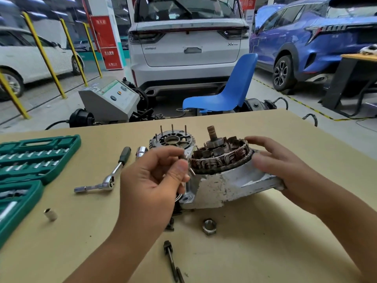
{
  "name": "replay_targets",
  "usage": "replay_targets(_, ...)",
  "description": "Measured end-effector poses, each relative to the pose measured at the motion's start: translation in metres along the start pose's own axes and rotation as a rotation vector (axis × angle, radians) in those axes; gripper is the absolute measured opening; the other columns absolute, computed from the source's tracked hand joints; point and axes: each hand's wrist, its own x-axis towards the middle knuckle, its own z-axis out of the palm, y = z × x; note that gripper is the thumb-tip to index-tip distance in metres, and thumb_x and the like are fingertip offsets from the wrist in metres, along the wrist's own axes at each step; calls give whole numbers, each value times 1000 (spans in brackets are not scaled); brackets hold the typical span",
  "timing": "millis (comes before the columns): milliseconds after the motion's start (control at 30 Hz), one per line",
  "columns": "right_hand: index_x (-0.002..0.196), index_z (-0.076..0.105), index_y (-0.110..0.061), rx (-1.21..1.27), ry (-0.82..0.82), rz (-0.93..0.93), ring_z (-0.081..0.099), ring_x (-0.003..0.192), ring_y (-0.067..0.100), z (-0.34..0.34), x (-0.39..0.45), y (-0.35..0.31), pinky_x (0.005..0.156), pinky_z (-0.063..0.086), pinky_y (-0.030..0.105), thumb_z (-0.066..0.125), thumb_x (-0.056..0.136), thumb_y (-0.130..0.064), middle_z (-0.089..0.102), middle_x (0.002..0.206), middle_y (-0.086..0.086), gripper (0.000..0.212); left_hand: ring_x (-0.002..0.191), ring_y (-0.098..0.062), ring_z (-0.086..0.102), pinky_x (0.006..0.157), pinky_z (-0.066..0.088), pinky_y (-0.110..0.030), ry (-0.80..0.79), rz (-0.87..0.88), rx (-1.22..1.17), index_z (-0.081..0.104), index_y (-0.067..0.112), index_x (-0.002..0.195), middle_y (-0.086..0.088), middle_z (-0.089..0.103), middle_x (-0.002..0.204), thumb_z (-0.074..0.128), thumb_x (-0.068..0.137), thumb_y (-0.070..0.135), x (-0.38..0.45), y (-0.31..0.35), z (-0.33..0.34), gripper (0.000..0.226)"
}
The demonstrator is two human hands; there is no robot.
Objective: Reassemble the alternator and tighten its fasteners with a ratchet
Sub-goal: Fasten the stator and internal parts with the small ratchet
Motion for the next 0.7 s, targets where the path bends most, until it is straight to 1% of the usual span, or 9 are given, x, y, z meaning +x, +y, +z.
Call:
replay_targets(100,132,51,-55,-45,-121,24,66,117,28,-8,0,-2,107,41,65,88,54,-42,69,128,-2,87,63,-22,69,54,58,-29,9,-6,6,77,26,95,-9,70,75,77,87,12,-13,-4,-3,15)
replay_targets(200,134,47,-57,-25,-195,38,66,119,23,-12,-1,-5,107,45,58,91,56,-36,67,132,-4,91,63,-21,70,53,58,-29,18,12,-8,77,26,96,-9,70,76,73,85,14,-19,-1,-3,17)
replay_targets(267,133,45,-62,-88,-207,35,68,115,21,-13,-2,-9,88,58,47,91,56,-37,67,131,-7,94,61,-21,70,53,59,-28,4,38,-14,77,26,97,-8,71,75,73,84,16,-22,3,0,17)
replay_targets(333,132,42,-67,-145,-226,22,69,113,17,-12,-4,-13,63,56,30,92,54,-37,67,130,-12,98,58,-19,69,54,58,-25,-22,77,14,76,25,99,-4,71,74,72,84,19,-26,6,3,16)
replay_targets(367,133,40,-68,-165,-228,10,69,113,16,-12,-6,-14,61,55,29,93,53,-36,66,129,-15,101,57,-17,69,54,57,-22,-32,103,41,75,23,100,-1,70,74,71,85,20,-28,7,5,16)
replay_targets(467,134,35,-71,-215,-237,-44,66,119,14,-12,-11,-16,83,62,40,97,51,-28,62,130,-18,113,55,-14,68,53,55,-18,-11,152,89,72,22,101,4,69,73,70,87,20,-31,10,6,15)
replay_targets(600,135,24,-78,-337,-245,-90,65,118,11,-12,-19,-16,69,61,60,102,41,-23,53,135,-19,134,52,-15,66,51,56,-22,42,129,74,70,24,101,6,70,75,71,87,22,-30,11,2,14)
replay_targets(633,138,21,-77,-371,-240,-108,65,116,9,-12,-21,-16,68,62,57,103,38,-21,51,136,-19,140,52,-16,66,51,56,-22,40,126,77,70,23,100,5,70,75,71,87,21,-29,10,1,14)
replay_targets(700,146,16,-69,-446,-252,-171,64,117,6,-10,-21,-15,83,62,37,104,34,-23,51,140,-19,150,52,-16,65,51,55,-23,22,124,85,69,21,99,3,69,74,72,87,20,-29,11,-1,13)
